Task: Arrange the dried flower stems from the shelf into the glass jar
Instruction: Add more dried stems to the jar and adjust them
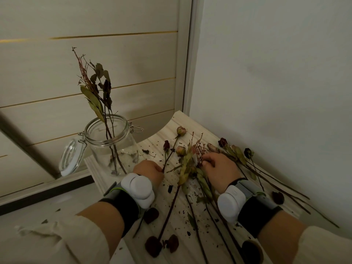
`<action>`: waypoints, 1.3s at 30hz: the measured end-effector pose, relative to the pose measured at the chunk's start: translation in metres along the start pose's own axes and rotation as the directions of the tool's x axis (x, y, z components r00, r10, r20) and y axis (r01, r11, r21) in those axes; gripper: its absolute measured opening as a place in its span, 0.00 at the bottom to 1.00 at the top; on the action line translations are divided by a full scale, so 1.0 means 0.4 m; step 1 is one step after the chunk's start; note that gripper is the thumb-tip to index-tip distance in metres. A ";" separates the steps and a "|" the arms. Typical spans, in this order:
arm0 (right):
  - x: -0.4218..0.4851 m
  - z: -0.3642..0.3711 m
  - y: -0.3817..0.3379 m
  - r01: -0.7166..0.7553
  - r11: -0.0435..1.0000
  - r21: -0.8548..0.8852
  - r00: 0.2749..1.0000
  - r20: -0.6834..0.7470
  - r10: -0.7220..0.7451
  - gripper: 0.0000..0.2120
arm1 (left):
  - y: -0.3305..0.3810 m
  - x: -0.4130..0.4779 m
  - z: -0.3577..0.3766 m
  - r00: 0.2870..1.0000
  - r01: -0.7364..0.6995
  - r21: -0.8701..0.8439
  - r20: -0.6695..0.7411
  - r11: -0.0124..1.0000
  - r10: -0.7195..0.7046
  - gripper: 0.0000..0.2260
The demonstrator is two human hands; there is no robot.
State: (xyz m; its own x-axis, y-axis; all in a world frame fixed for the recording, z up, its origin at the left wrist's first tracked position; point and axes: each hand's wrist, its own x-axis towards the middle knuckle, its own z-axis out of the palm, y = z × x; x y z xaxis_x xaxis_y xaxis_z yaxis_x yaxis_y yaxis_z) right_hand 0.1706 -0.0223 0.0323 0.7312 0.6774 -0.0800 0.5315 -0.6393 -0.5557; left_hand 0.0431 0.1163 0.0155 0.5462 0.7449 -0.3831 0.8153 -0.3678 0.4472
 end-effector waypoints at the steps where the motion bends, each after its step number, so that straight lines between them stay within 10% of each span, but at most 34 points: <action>1: 0.000 -0.001 0.000 -0.004 1.000 0.007 1.000 -0.004 0.004 0.15 | -0.001 -0.002 -0.003 1.000 0.004 -0.045 -0.006 0.999 -0.004 0.12; 16: 0.016 -0.054 -0.074 0.014 0.977 0.213 0.998 -0.070 0.001 0.13 | 0.054 -0.070 -0.093 0.994 -0.094 -0.471 -0.086 0.877 0.060 0.06; 26: 0.067 -0.189 -0.227 0.003 0.566 0.824 0.993 -0.068 0.093 0.04 | 0.085 -0.140 -0.169 0.978 -0.209 -0.477 -0.111 0.854 0.177 0.07; 39: 0.044 -0.252 -0.364 0.098 0.511 0.854 0.990 -0.137 0.039 0.05 | 0.031 -0.183 -0.256 0.962 -0.270 -0.477 -0.173 0.836 0.212 0.08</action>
State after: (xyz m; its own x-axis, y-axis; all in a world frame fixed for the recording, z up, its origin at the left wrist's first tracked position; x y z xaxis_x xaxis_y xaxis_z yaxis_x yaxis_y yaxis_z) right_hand 0.1494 0.0460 0.1952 0.8032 0.5956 0.0123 -0.0219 0.0501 -0.9985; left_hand -0.0067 0.1141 0.1317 0.6647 0.7350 -0.1337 0.4424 -0.2431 0.8632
